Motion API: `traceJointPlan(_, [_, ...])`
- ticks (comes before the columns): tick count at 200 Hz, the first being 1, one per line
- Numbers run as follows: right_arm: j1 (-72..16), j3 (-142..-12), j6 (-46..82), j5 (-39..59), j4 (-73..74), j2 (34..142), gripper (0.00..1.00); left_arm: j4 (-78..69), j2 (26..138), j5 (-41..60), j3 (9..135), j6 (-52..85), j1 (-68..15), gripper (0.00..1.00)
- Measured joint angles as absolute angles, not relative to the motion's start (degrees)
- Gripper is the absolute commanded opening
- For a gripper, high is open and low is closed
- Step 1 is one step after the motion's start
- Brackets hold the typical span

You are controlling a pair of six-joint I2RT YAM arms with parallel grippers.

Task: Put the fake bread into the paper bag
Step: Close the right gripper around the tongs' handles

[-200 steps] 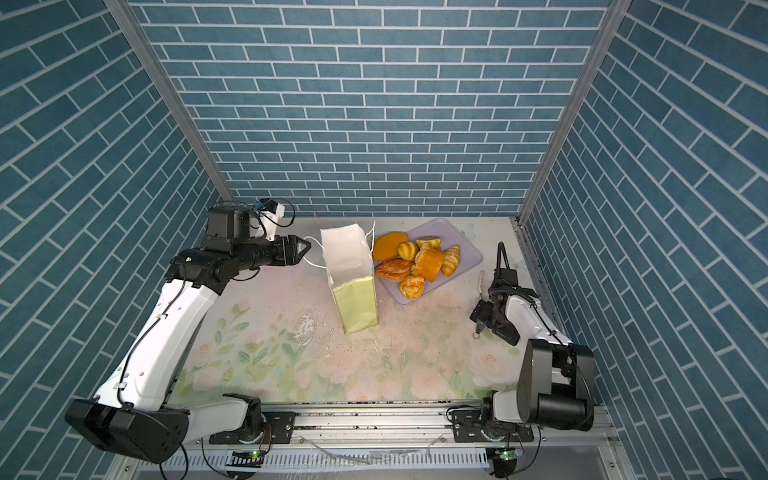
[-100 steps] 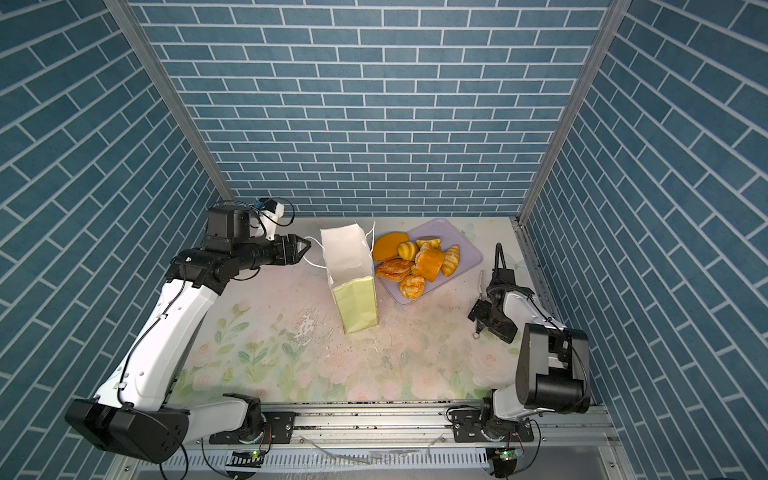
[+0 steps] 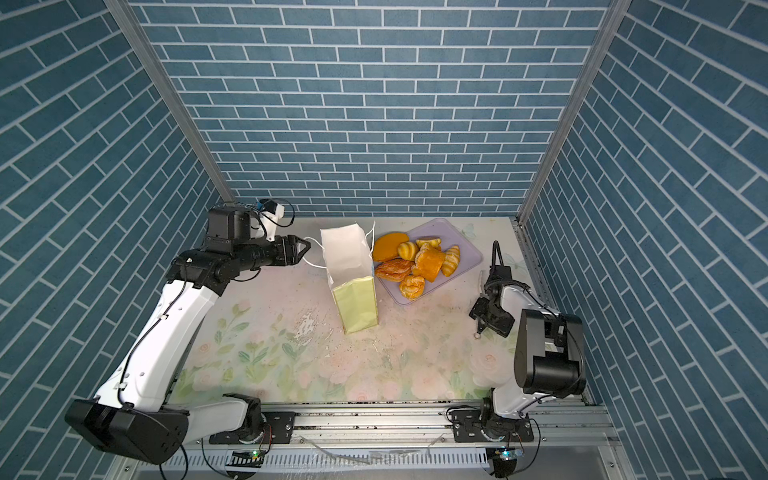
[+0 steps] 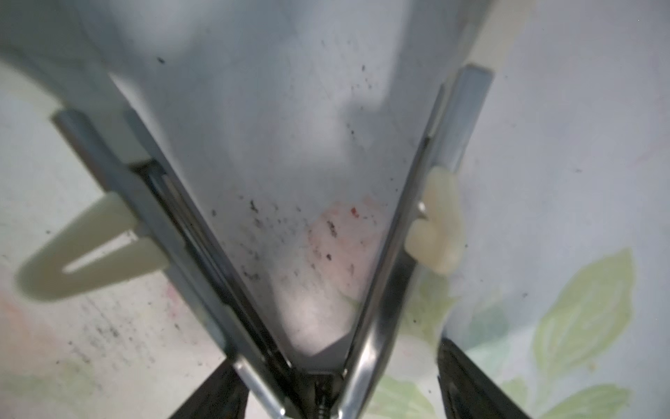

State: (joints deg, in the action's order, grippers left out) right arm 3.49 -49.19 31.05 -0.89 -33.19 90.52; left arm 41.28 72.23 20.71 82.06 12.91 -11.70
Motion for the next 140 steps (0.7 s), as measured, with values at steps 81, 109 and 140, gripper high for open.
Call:
traceJointPlan(81, [3.42, -52.99, 23.68, -2.28, -33.5, 94.39, 0.62, 41.3, 72.23, 20.71, 82.06, 13.17, -11.7, 0.62])
traceJointPlan(109, [3.42, -53.63, 19.42, -2.85, -34.06, 94.72, 0.6, 41.28, 72.38, 20.69, 82.06, 13.02, -11.7, 0.61])
traceJointPlan(140, [3.44, -53.65, 17.69, -3.2, -34.24, 94.72, 0.6, 41.28, 72.75, 20.69, 82.06, 12.62, -11.7, 0.61])
